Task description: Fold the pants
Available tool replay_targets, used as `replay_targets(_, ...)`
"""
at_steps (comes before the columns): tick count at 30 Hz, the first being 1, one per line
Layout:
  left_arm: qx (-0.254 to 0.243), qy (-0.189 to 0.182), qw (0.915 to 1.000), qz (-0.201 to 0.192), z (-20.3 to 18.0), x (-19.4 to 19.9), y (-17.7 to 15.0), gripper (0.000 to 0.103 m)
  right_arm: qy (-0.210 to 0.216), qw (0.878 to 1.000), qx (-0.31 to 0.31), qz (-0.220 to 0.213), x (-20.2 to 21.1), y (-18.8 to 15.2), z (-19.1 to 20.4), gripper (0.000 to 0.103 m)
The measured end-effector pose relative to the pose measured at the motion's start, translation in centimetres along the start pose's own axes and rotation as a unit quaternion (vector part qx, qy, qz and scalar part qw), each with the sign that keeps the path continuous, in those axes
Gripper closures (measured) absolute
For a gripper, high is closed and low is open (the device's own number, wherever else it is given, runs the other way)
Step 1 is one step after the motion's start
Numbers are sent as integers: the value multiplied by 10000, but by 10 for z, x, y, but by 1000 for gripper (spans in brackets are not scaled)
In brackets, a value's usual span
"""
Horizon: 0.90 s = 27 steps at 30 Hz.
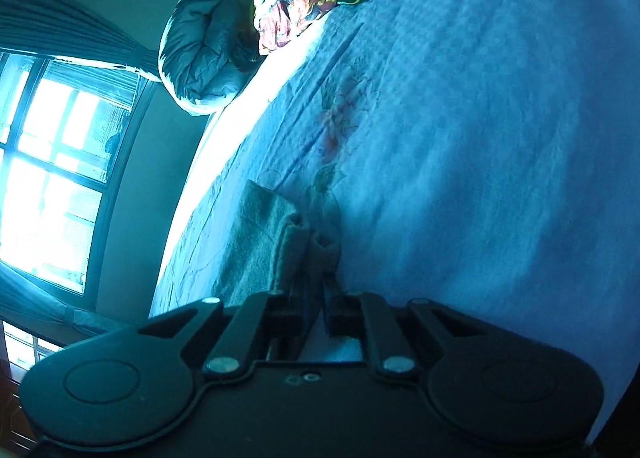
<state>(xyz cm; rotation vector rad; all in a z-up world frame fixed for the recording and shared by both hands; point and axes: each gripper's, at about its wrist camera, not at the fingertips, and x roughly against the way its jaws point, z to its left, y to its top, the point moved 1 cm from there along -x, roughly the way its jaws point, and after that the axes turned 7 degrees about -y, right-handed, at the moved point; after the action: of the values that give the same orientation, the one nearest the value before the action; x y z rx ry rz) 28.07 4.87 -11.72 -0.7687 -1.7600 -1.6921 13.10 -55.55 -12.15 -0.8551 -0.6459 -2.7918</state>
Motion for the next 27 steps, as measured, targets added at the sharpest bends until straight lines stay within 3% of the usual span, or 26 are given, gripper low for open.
replay_targets(3, -4, 20, 10000, 6, 1, -1, 0, 0, 15, 9992, 309, -252, 11, 2, 12, 103)
replay_targets(4, -14, 28, 10000, 15, 1, -2, 1, 0, -56, 9979, 366, -541, 22, 4, 13, 103)
replay_targets(5, -28, 35, 10000, 22, 1, -3, 0, 0, -143, 9952, 474, -840, 31, 8, 12, 103)
replay_targets(6, -46, 53, 10000, 27, 1, -4, 0, 0, -492, 9923, 527, -1009, 33, 13, 6, 103)
replay_targets(7, -61, 72, 9999, 52, 1, -5, 0, 0, -697, 9935, 239, -864, 28, 22, -11, 103)
replay_targets(9, -76, 75, 9999, 69, 0, -7, -1, 0, -456, 9978, -83, -473, 25, 30, -33, 103)
replay_targets(11, -80, 88, 9999, 54, -2, -8, -2, 0, -70, 9995, -29, -305, 33, 26, -31, 103)
replay_targets(14, -18, 65, 10000, 70, -5, -11, -2, 0, 3, 9997, 107, 216, 24, 11, -18, 103)
replay_targets(20, -65, -13, 9999, 86, -11, -10, -2, 0, 193, 9991, -87, 358, 5, -2, -6, 98)
replay_targets(27, -17, 40, 10000, 72, -5, -10, -3, 0, -24, 9990, 57, 437, -11, -1, 10, 96)
